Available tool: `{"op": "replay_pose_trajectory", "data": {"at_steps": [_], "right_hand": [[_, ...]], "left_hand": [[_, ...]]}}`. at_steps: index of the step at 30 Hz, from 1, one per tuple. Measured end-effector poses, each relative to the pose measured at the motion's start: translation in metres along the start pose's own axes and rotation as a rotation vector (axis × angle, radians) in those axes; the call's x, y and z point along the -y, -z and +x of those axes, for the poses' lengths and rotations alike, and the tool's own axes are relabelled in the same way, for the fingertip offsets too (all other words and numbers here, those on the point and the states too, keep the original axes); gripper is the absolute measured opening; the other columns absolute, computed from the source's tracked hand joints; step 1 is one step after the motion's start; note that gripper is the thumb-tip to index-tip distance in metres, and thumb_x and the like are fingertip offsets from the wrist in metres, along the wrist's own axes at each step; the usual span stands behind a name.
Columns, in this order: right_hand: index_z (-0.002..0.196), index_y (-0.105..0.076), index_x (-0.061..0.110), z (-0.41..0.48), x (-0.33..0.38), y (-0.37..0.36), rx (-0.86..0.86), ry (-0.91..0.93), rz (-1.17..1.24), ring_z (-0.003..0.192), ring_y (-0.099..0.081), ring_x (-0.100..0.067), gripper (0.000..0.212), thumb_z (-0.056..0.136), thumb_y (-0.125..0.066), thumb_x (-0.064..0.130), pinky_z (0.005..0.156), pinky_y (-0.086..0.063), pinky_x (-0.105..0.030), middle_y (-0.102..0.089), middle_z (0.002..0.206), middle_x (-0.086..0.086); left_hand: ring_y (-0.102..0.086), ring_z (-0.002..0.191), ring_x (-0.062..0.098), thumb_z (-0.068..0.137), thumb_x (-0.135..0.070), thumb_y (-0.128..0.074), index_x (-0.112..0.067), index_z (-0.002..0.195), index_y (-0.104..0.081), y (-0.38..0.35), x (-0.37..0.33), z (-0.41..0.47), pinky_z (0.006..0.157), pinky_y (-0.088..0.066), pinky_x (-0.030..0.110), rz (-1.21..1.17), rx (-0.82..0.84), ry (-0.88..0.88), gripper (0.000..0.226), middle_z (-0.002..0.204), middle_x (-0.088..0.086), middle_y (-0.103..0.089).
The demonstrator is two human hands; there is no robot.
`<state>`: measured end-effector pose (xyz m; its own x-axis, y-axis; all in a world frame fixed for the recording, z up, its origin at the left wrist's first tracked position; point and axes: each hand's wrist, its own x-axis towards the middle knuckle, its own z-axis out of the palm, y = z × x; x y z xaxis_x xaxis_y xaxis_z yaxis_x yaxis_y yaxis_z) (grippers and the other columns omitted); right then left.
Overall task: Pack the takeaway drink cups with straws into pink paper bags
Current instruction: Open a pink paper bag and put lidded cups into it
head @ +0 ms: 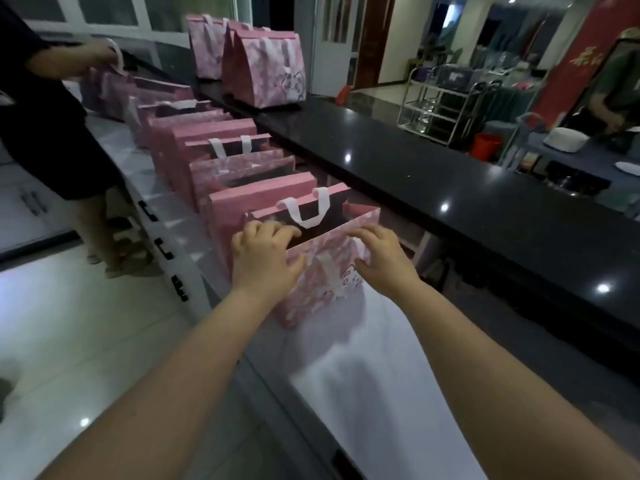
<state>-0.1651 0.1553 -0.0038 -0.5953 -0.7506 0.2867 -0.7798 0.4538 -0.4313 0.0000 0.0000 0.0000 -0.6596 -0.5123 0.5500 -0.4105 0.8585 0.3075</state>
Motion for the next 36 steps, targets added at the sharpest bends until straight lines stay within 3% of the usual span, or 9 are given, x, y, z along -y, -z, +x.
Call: {"op": "replay_pose_trajectory", "data": {"at_steps": [5, 8, 10, 12, 14, 17, 22, 31, 36], "right_hand": [[0.145, -0.031, 0.038, 0.037, -0.001, -0.005, -0.060, -0.261, -0.020, 0.143, -0.013, -0.022, 0.075, 0.085, -0.053, -0.002, 0.105, -0.035, -0.044, -0.008, 0.159, 0.008], [0.149, -0.025, 0.037, 0.058, -0.009, -0.006, -0.003, -0.373, -0.065, 0.144, -0.015, -0.027, 0.078, 0.086, -0.048, -0.004, 0.112, -0.029, -0.048, -0.005, 0.162, 0.004], [0.147, -0.032, 0.034, 0.066, -0.018, -0.010, 0.012, -0.356, -0.088, 0.140, -0.022, -0.029, 0.074, 0.085, -0.051, -0.003, 0.111, -0.031, -0.047, -0.016, 0.159, 0.001], [0.136, -0.047, 0.028, 0.067, -0.028, -0.013, -0.109, -0.338, 0.009, 0.127, -0.038, -0.027, 0.062, 0.082, -0.055, -0.003, 0.096, -0.042, -0.040, -0.036, 0.144, -0.003], [0.121, -0.057, 0.022, 0.065, -0.033, -0.012, -0.239, -0.348, 0.169, 0.111, -0.050, -0.023, 0.046, 0.083, -0.056, -0.003, 0.084, -0.044, -0.032, -0.050, 0.123, -0.004], [0.103, -0.062, 0.021, 0.051, -0.035, -0.008, -0.310, -0.401, 0.378, 0.092, -0.058, -0.013, 0.029, 0.086, -0.059, -0.003, 0.083, -0.051, -0.027, -0.061, 0.099, 0.003], [0.076, -0.066, 0.029, 0.000, -0.032, -0.001, -0.573, -0.500, 0.566, 0.075, -0.063, 0.001, 0.031, 0.083, -0.068, 0.000, 0.065, -0.047, -0.004, -0.066, 0.079, 0.012], [0.079, -0.071, 0.037, -0.146, -0.048, 0.043, -1.036, -0.677, 0.538, 0.082, -0.069, -0.007, 0.030, 0.080, -0.076, 0.007, 0.071, -0.053, -0.015, -0.072, 0.084, 0.012], [0.085, -0.068, 0.035, -0.219, -0.047, 0.066, -1.208, -0.770, 0.316, 0.082, -0.067, -0.004, 0.027, 0.084, -0.074, 0.009, 0.071, -0.054, -0.015, -0.070, 0.085, 0.015]], "left_hand": [[-0.047, 0.111, 0.024, 0.079, -0.044, -0.074, -0.029, 0.116, -0.065, -0.005, 0.015, -0.004, 0.087, -0.032, 0.033, -0.096, 0.067, 0.158, 0.041, 0.115, -0.004, -0.060], [-0.051, 0.109, 0.023, 0.082, -0.036, -0.074, -0.027, 0.115, -0.066, -0.012, 0.015, -0.006, 0.087, -0.036, 0.031, -0.209, 0.055, 0.205, 0.035, 0.115, -0.004, -0.063], [-0.055, 0.107, 0.022, 0.084, -0.029, -0.073, -0.025, 0.111, -0.068, -0.016, 0.017, -0.007, 0.090, -0.044, 0.036, -0.298, 0.050, 0.232, 0.028, 0.111, -0.005, -0.066], [-0.060, 0.099, 0.018, 0.084, -0.022, -0.073, -0.024, 0.106, -0.070, -0.021, 0.020, -0.010, 0.086, -0.050, 0.038, -0.399, 0.043, 0.243, 0.022, 0.106, -0.005, -0.067], [-0.063, 0.087, 0.008, 0.085, -0.017, -0.073, -0.026, 0.100, -0.070, -0.026, 0.024, -0.011, 0.077, -0.054, 0.028, -0.513, 0.023, 0.268, 0.018, 0.098, -0.008, -0.066], [-0.060, 0.082, -0.006, 0.088, -0.015, -0.070, -0.030, 0.097, -0.068, -0.033, 0.028, -0.009, 0.070, -0.047, 0.007, -0.617, -0.006, 0.279, 0.017, 0.093, -0.015, -0.063], [-0.066, 0.088, 0.003, 0.091, -0.014, -0.065, -0.033, 0.100, -0.067, -0.042, 0.021, -0.001, 0.078, -0.056, 0.021, -0.795, -0.013, 0.235, 0.020, 0.098, -0.010, -0.069], [-0.063, 0.085, 0.002, 0.089, -0.001, -0.064, -0.038, 0.086, -0.064, -0.075, -0.072, 0.011, 0.064, -0.050, 0.013, -1.056, 0.288, -0.054, 0.037, 0.089, -0.018, -0.067], [-0.065, 0.090, 0.005, 0.090, -0.002, -0.064, -0.043, 0.089, -0.064, -0.095, -0.131, -0.005, 0.076, -0.054, 0.016, -1.172, 0.466, -0.282, 0.041, 0.093, -0.022, -0.066]]}}
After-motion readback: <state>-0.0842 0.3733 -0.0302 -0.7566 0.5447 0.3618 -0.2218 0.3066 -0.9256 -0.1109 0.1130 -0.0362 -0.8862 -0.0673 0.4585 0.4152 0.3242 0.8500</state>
